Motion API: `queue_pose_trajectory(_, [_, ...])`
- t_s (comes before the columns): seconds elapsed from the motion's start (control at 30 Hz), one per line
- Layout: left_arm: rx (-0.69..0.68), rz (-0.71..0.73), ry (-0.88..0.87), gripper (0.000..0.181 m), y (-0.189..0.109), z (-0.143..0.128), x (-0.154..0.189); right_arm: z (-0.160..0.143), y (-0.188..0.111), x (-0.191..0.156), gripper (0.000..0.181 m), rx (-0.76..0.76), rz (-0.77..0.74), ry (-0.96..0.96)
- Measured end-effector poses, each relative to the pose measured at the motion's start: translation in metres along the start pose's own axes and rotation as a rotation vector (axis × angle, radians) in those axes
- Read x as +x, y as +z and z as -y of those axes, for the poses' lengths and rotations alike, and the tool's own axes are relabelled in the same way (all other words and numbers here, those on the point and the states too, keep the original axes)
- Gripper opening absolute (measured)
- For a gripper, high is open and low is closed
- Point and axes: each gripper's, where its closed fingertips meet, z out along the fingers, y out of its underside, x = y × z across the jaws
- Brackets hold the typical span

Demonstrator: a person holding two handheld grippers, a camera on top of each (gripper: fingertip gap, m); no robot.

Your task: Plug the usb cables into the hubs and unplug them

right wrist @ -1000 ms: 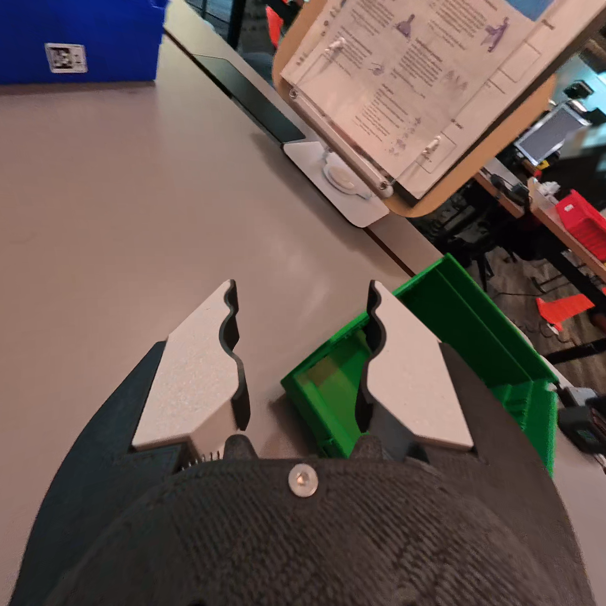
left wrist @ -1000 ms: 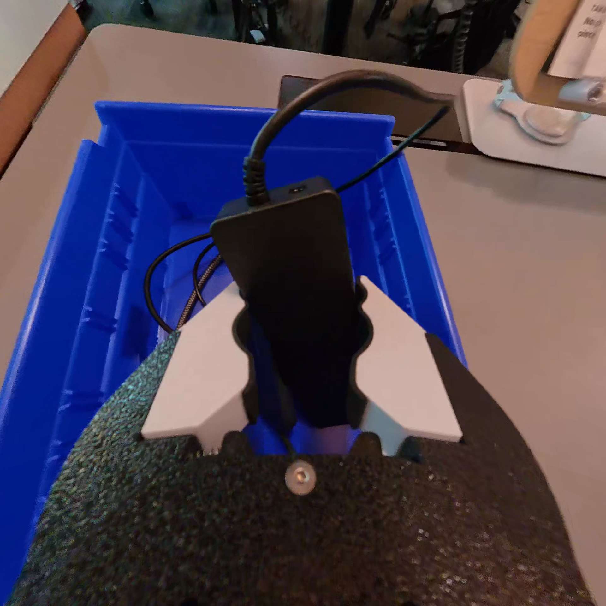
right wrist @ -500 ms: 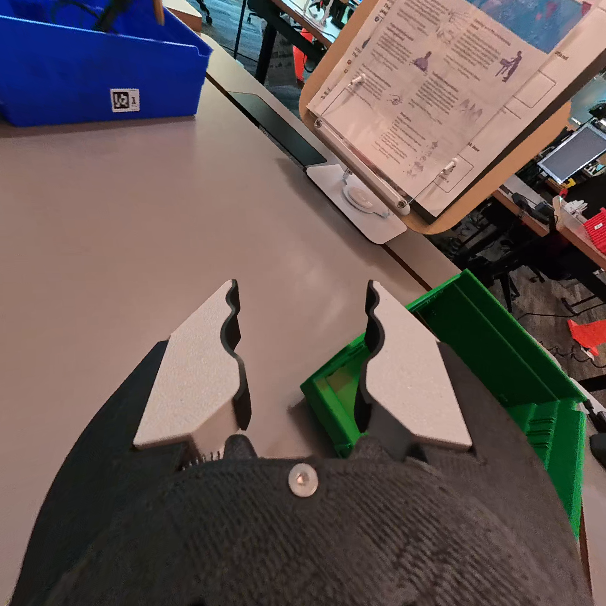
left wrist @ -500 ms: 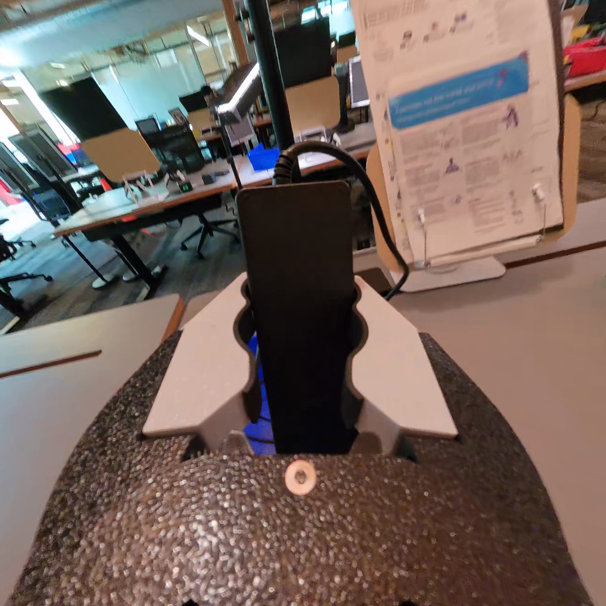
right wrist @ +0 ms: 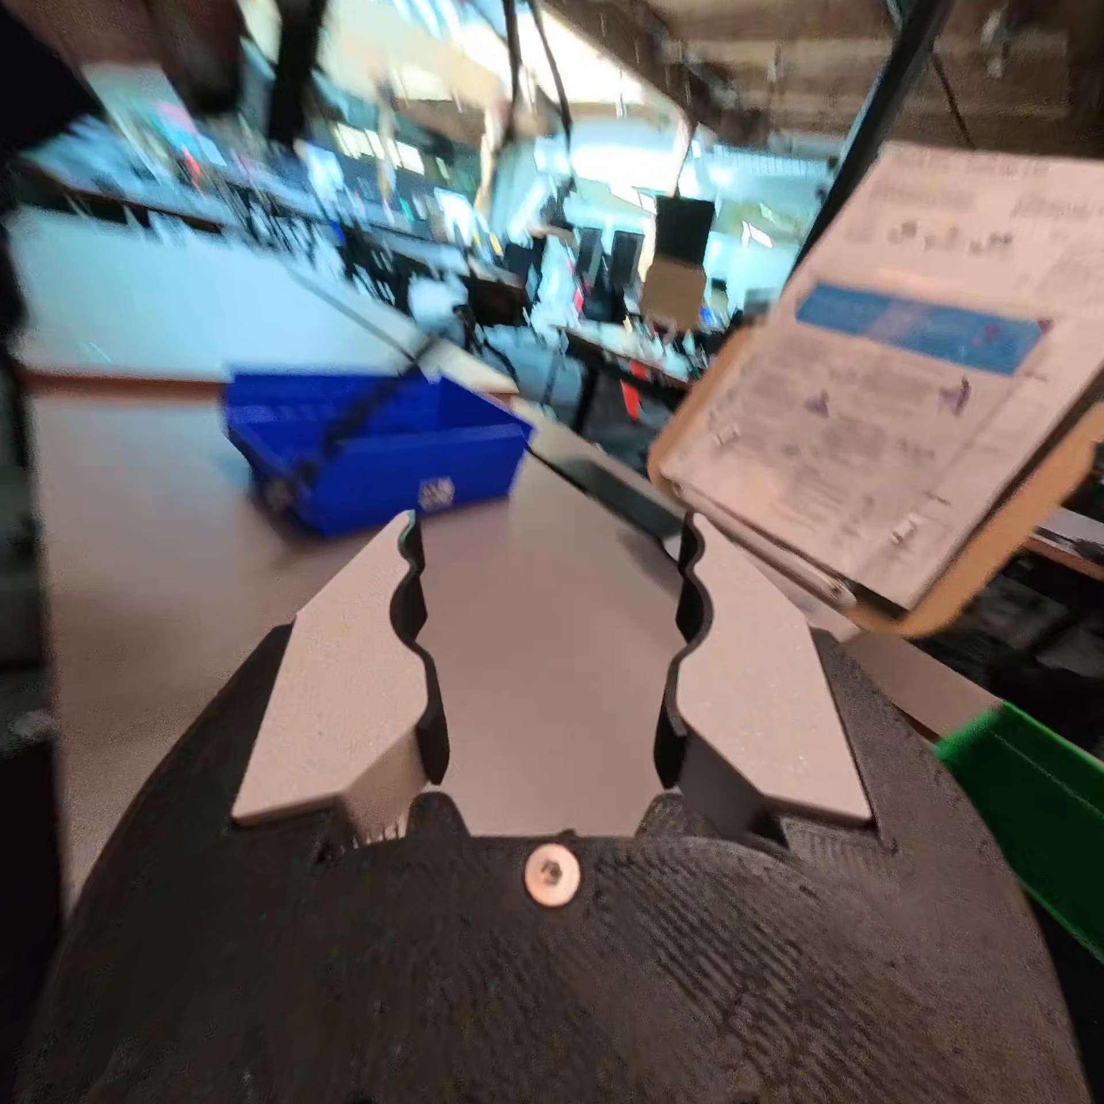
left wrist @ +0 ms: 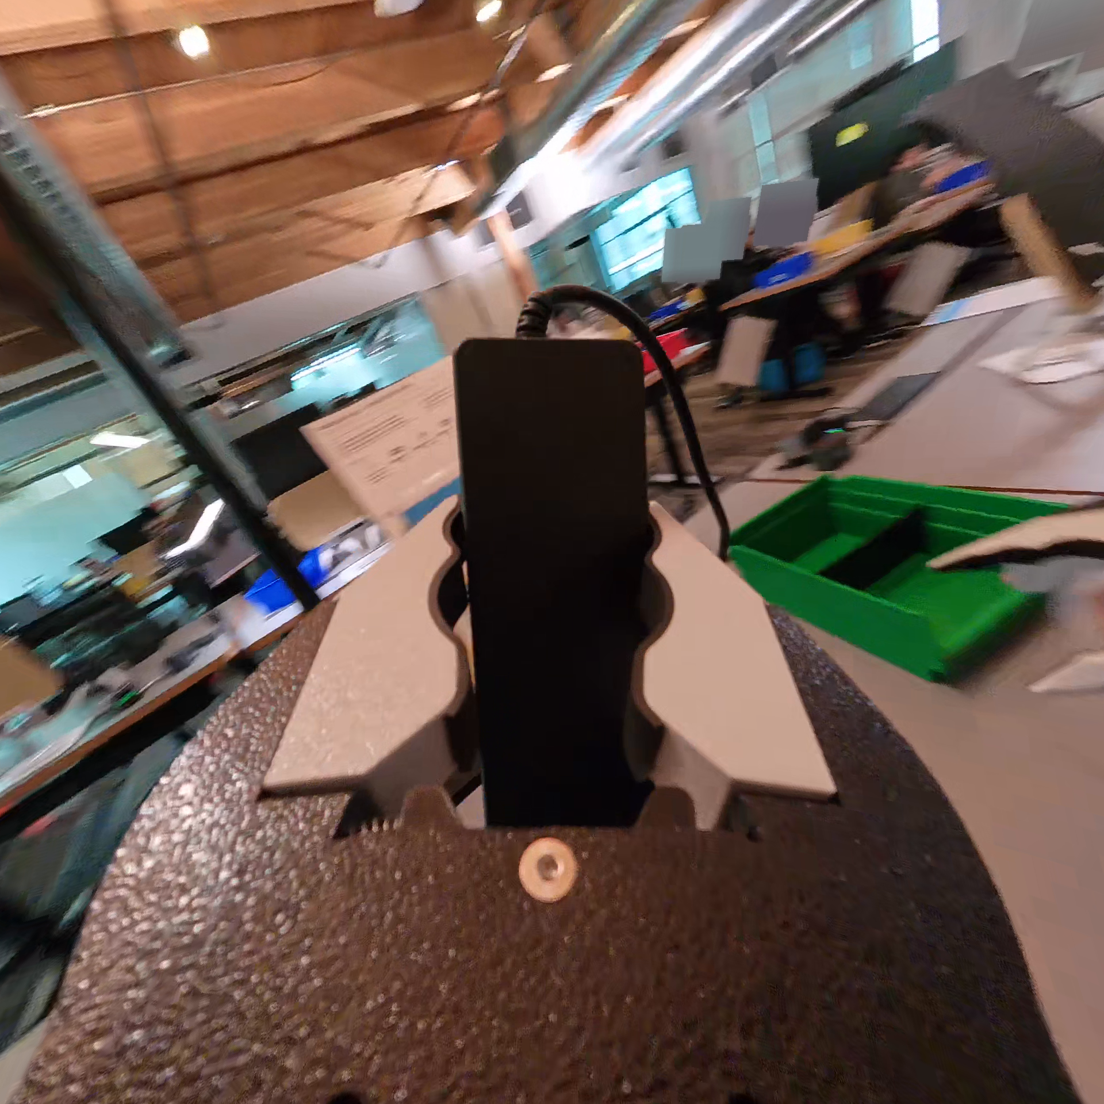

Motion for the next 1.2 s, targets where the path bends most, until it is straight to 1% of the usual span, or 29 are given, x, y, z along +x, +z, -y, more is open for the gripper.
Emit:
queue_pose_trajectory(0.07, [0.054, -0.131, 0.020, 0.054, 0.009, -0.005, 0.045, 0.033, -0.010, -0.011, 0.091, 0.134, 0.040, 0.108])
queue_pose_trajectory(0.1, [0.067, -0.183, 0.047, 0.054, 0.014, -0.012, 0.068, 0.046, -0.015, -0.013, 0.091, 0.184, 0.046, 0.150])
queue_pose_trajectory(0.17, [0.063, -0.217, 0.134, 0.054, 0.027, -0.035, 0.108, 0.060, -0.022, -0.011, 0.092, 0.236, 0.015, 0.191])
queue_pose_trajectory(0.23, [0.048, -0.194, 0.287, 0.054, 0.041, -0.061, 0.144, 0.060, -0.023, -0.010, 0.093, 0.221, -0.002, 0.173])
queue_pose_trajectory(0.3, [0.050, -0.161, 0.484, 0.053, 0.050, -0.081, 0.178, 0.046, -0.018, -0.003, 0.095, 0.162, -0.029, 0.160])
queue_pose_trajectory(0.33, [0.058, -0.146, 0.582, 0.053, 0.053, -0.088, 0.194, 0.038, -0.015, -0.003, 0.094, 0.141, -0.007, 0.168])
queue_pose_trajectory(0.43, [0.092, -0.112, 0.823, 0.054, 0.062, -0.102, 0.232, 0.024, -0.009, -0.024, 0.051, 0.128, 0.179, 0.185])
queue_pose_trajectory(0.47, [0.097, -0.111, 0.884, 0.054, 0.065, -0.106, 0.241, 0.020, -0.007, -0.025, 0.024, 0.121, 0.194, 0.174])
queue_pose_trajectory(0.5, [0.097, -0.107, 0.931, 0.054, 0.068, -0.111, 0.247, 0.014, -0.005, -0.023, 0.024, 0.099, 0.183, 0.154])
queue_pose_trajectory(0.57, [0.071, -0.098, 0.974, 0.054, 0.075, -0.122, 0.248, 0.001, -0.001, -0.018, 0.023, 0.020, 0.158, 0.092])
queue_pose_trajectory(0.63, [0.089, -0.069, 0.961, 0.055, 0.079, -0.128, 0.247, 0.002, 0.003, -0.013, 0.023, 0.044, 0.130, 0.145])
queue_pose_trajectory(0.7, [0.080, -0.013, 0.934, 0.057, 0.081, -0.131, 0.243, -0.001, 0.008, -0.006, 0.023, 0.045, 0.099, 0.249])
queue_pose_trajectory(0.8, [0.011, 0.013, 0.903, 0.076, 0.081, -0.146, 0.242, -0.016, 0.011, 0.001, 0.023, -0.026, 0.052, 0.322])
queue_pose_trajectory(0.87, [-0.058, 0.001, 0.839, 0.081, 0.080, -0.161, 0.240, -0.019, 0.012, 0.005, 0.023, -0.044, 0.014, 0.314])
queue_pose_trajectory(0.97, [-0.119, -0.053, 0.739, 0.079, 0.078, -0.178, 0.241, -0.021, 0.012, 0.004, 0.023, -0.060, 0.001, 0.292])
queue_pose_trajectory(1.07, [-0.178, -0.118, 0.666, 0.066, 0.077, -0.193, 0.243, -0.018, 0.014, 0.002, 0.023, -0.042, -0.001, 0.301])
queue_pose_trajectory(1.1, [-0.198, -0.142, 0.629, 0.064, 0.077, -0.198, 0.244, -0.018, 0.015, 0.000, 0.023, -0.045, 0.007, 0.304])
queue_pose_trajectory(1.2, [-0.238, -0.182, 0.466, 0.056, 0.078, -0.207, 0.245, -0.017, 0.019, -0.007, 0.023, -0.045, 0.007, 0.306])
